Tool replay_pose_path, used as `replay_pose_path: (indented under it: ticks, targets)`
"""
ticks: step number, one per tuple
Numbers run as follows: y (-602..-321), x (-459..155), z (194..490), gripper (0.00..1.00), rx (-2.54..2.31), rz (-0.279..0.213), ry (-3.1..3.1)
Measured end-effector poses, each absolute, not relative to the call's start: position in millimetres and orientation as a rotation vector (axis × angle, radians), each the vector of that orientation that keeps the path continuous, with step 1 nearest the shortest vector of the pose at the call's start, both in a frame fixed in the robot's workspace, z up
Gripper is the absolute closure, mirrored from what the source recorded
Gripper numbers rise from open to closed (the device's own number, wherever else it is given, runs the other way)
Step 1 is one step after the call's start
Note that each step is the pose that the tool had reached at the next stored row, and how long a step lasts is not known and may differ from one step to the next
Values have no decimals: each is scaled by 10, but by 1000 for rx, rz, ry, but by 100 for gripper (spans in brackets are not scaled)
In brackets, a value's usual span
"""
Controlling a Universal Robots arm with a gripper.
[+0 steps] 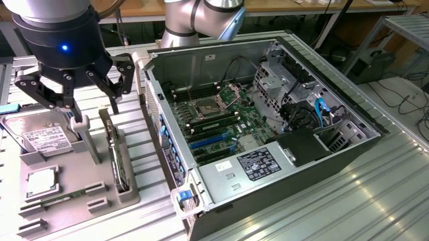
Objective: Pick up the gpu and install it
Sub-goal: 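Pick up the gpu and move the gpu toward the slot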
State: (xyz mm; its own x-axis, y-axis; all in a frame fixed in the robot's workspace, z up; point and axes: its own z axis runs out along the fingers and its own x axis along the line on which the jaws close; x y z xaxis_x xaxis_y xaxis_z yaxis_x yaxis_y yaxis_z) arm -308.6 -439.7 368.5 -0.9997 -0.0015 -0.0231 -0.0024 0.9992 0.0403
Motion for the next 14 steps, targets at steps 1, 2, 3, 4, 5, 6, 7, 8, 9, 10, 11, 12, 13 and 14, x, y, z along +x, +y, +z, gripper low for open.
replay_pose_path:
  ticks: [1,2,3,4,5,6,7,8,9,10,11,12,13,14]
  targets:
    - [-4398,-3086,3679,40,-3,63,3118]
    - [-4398,-3086,3671,40,-3,63,3118]
    - [-4399,-3086,3658,40,-3,63,3118]
    - [-4399,-3086,3650,40,-3,63,3118]
    - [-4399,-3086,3645,40,-3,63,3118]
    - [-4399,-3086,3638,40,-3,63,3118]
    - [-4399,-3086,3630,40,-3,63,3118]
    - [-4399,-3086,3622,40,-3,63,3118]
    - [-4399,-3086,3615,40,-3,64,3118]
    - [-4400,-3086,3608,40,-3,64,3118]
    - [-4401,-3086,3601,40,-3,65,3118]
    - [-4402,-3086,3593,40,-3,65,3118]
    - [-4402,-3086,3585,40,-3,66,3118]
    - [-4404,-3086,3576,40,-3,66,3118]
